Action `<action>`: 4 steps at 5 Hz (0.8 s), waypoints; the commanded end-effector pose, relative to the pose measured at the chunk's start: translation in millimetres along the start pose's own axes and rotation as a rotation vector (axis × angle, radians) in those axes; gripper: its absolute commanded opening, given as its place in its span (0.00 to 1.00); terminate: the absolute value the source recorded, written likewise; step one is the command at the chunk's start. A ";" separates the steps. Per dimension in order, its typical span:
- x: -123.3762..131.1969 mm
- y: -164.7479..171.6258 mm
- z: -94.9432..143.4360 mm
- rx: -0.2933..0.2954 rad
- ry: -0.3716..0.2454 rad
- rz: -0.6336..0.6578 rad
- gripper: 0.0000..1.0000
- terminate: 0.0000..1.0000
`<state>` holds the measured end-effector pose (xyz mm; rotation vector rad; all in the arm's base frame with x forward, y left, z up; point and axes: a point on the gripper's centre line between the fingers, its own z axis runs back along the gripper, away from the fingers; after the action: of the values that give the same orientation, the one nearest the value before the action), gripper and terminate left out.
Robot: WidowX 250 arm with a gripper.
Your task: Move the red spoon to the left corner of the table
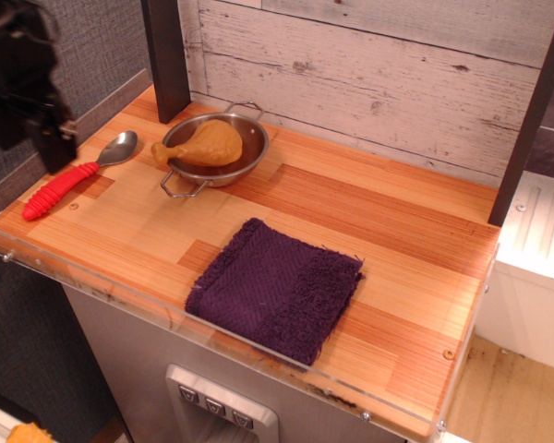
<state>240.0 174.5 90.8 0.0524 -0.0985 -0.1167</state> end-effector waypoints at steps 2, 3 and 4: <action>0.2 -8.3 16.5 0.009 -0.029 0.046 1.00 0.00; 4.1 -7.8 14.3 -0.039 0.030 -0.048 1.00 0.00; 4.1 -7.8 14.3 -0.039 0.030 -0.048 1.00 0.00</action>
<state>239.7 162.4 93.0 -0.0074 -0.0342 -0.1584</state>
